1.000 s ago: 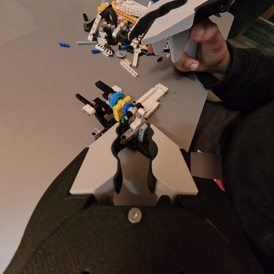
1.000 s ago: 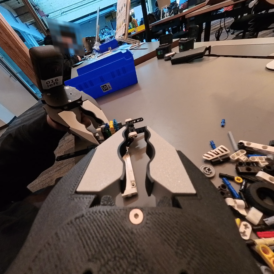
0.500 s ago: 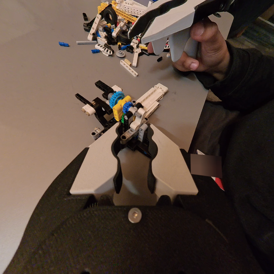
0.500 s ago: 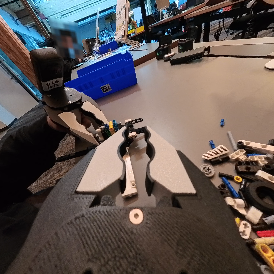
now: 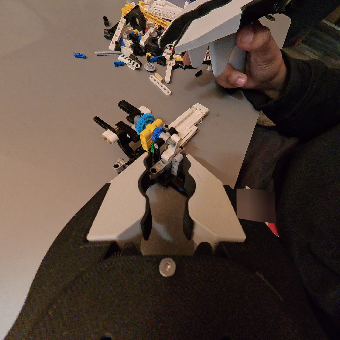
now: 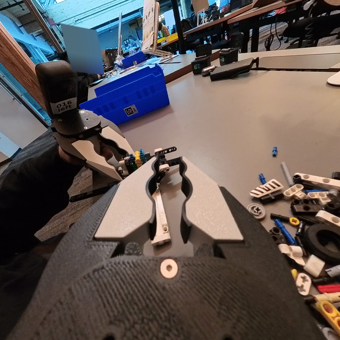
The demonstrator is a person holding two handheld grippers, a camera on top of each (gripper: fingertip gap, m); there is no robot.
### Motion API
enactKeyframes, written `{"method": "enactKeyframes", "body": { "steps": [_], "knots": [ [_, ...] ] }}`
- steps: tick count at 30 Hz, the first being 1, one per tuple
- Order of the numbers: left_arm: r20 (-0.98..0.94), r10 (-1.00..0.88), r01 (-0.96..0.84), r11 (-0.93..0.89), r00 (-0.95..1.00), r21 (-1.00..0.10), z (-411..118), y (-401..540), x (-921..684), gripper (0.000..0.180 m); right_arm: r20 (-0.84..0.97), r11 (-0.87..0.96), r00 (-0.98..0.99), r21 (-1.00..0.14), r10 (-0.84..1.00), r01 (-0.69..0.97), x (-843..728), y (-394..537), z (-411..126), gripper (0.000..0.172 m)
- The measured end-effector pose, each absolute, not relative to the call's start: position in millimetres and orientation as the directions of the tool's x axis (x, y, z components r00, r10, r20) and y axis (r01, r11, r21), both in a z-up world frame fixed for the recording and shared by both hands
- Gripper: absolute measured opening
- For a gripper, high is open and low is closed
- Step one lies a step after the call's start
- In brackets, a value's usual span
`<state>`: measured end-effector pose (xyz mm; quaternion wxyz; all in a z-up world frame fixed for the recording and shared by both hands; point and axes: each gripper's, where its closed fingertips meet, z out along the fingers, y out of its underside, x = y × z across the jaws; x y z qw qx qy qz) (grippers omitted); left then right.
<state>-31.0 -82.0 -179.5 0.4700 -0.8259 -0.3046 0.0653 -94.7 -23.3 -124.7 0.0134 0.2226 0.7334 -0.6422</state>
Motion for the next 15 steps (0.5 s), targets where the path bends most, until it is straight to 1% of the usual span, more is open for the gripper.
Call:
{"method": "enactKeyframes", "body": {
  "steps": [3, 7, 15],
  "knots": [
    [0.171, 0.571, 0.439, -0.373, 0.803, -0.817, -179, -82, -33, 0.033, -0.306, 0.075, -0.899, -0.936, 0.312, 0.344, -95, -23, -125, 0.018],
    [0.097, 0.677, 0.438, -0.355, 0.730, -0.826, -179, -97, -53, 0.032, -0.310, 0.070, -0.898, -0.935, 0.313, 0.347, -96, -23, -124, 0.019],
    [0.124, 0.695, 0.464, -0.325, 0.708, -0.824, -179, -100, -56, 0.032, -0.330, 0.045, -0.890, -0.931, 0.314, 0.361, -98, -20, -122, 0.020]
  ]
}}
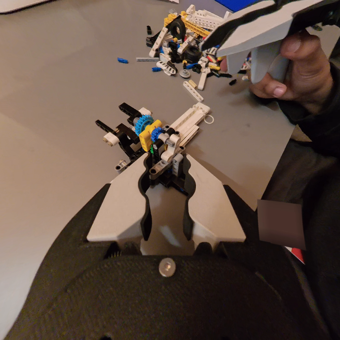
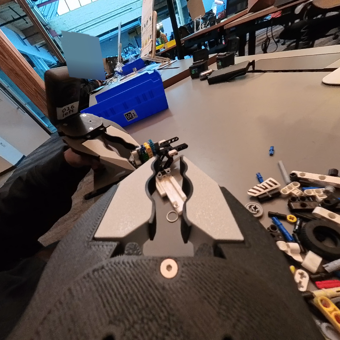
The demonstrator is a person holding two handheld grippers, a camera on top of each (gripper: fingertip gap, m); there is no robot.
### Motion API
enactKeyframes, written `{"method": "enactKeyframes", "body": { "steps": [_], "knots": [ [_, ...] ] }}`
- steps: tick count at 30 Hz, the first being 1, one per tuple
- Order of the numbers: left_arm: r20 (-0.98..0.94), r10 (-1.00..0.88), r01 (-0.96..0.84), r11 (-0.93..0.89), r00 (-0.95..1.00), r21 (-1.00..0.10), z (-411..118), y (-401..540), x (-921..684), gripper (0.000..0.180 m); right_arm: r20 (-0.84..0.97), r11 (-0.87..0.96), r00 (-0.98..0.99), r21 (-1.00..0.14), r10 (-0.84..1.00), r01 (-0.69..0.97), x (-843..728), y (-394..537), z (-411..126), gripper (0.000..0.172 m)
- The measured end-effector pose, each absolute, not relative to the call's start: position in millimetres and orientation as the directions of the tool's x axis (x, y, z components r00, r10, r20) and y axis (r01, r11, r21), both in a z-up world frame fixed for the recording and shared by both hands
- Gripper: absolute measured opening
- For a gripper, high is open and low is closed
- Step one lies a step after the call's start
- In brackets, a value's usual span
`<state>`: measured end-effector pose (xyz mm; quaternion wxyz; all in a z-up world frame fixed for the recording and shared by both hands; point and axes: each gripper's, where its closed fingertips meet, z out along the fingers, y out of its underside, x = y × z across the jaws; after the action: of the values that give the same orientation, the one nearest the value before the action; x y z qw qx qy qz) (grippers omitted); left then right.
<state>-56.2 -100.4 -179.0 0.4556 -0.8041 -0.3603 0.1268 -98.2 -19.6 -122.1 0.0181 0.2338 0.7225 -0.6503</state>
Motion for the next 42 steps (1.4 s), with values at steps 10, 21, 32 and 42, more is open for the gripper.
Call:
{"method": "enactKeyframes", "body": {
  "steps": [10, 21, 32, 42],
  "knots": [
    [0.253, 0.748, 0.553, -0.179, 0.614, -0.814, -177, -116, -69, 0.031, -0.092, 0.515, -0.976, -0.837, 0.198, 0.183, -69, -10, -174, 0.009],
    [0.256, 0.747, 0.555, -0.178, 0.614, -0.812, -177, -116, -69, 0.031, -0.073, 0.638, -0.971, -0.743, 0.227, 0.204, -66, -15, -204, 0.013],
    [0.258, 0.746, 0.556, -0.176, 0.614, -0.812, -177, -116, -69, 0.031, 0.073, 0.610, -0.933, -0.774, 0.353, 0.170, -95, -6, -191, 0.000],
    [0.252, 0.748, 0.554, -0.181, 0.614, -0.813, -177, -116, -69, 0.031, 0.028, 0.303, -0.555, -0.859, 0.831, 0.411, -216, 145, -149, 0.035]
  ]
}}
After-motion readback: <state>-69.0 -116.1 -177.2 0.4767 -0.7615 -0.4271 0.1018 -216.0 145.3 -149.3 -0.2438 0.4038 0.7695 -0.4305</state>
